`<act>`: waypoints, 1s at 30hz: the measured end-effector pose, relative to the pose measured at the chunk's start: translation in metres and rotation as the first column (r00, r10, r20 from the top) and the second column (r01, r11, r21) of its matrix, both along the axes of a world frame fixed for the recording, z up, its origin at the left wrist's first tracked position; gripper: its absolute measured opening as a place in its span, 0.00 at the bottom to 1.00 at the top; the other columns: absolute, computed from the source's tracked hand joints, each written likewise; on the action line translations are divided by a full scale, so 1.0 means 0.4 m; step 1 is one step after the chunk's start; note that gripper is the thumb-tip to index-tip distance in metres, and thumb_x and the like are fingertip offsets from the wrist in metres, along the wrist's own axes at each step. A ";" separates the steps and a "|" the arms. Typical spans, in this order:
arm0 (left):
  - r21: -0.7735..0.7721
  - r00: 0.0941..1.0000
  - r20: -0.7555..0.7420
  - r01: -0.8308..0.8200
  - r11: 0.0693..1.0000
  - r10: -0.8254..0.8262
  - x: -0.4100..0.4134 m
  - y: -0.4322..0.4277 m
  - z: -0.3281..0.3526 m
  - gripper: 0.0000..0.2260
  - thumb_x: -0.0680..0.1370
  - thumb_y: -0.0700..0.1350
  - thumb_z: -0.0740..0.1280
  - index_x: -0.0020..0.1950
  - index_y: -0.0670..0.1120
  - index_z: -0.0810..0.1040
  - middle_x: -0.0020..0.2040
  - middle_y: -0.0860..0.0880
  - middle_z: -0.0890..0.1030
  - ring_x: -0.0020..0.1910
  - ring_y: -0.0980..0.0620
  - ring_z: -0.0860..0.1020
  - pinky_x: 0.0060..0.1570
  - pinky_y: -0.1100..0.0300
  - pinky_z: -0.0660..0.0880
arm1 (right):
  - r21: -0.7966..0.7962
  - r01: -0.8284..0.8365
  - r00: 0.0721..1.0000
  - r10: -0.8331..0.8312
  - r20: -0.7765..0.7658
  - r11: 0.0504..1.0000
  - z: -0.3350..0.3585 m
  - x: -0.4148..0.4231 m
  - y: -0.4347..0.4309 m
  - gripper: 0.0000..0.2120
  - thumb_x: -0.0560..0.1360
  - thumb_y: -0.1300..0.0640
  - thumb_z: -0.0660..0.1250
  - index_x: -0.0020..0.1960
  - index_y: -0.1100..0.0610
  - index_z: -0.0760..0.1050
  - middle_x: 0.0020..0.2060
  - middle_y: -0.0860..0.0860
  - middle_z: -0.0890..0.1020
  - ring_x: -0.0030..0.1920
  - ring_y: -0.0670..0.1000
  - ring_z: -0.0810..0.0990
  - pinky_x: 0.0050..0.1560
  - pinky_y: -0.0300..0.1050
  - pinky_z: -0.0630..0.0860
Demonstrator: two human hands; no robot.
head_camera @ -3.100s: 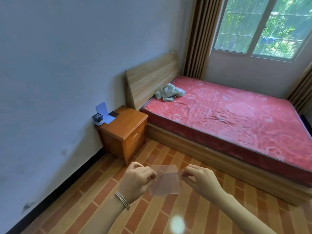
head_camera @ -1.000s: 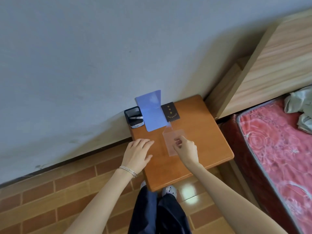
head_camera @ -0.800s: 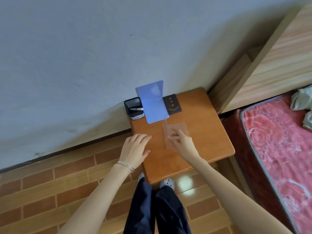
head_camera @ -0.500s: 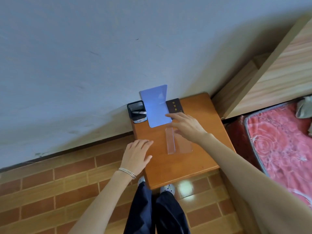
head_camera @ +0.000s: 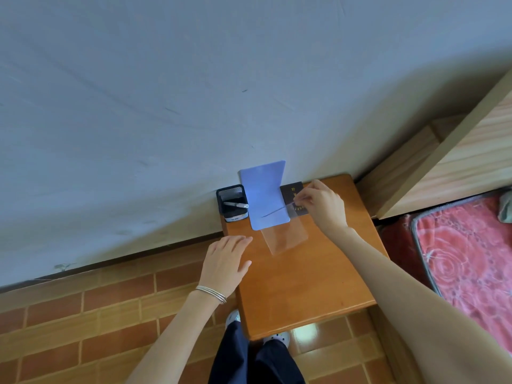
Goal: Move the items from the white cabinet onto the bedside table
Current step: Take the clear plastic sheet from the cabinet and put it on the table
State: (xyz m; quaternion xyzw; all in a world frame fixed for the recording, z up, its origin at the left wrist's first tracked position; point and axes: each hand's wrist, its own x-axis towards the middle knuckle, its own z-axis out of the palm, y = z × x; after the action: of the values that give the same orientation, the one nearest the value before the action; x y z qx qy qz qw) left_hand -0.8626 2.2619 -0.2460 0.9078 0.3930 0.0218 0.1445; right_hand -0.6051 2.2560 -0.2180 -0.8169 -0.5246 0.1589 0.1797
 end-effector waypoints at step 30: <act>-0.183 0.952 -0.244 0.144 0.973 -0.187 0.102 0.057 -0.306 0.24 0.82 0.53 0.53 0.78 0.51 0.51 0.78 0.51 0.44 0.76 0.50 0.45 0.72 0.53 0.50 | 0.329 -0.046 0.999 0.044 0.012 0.943 -0.264 -0.029 -0.087 0.18 0.75 0.68 0.60 0.64 0.59 0.72 0.71 0.53 0.63 0.62 0.48 0.72 0.47 0.32 0.73</act>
State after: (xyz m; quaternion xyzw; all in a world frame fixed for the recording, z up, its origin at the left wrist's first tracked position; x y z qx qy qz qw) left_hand -0.8218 2.2845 -0.3686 0.9177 0.3315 -0.1416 0.1670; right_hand -0.6168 2.2214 -0.3237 -0.7636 -0.5627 0.0713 0.3084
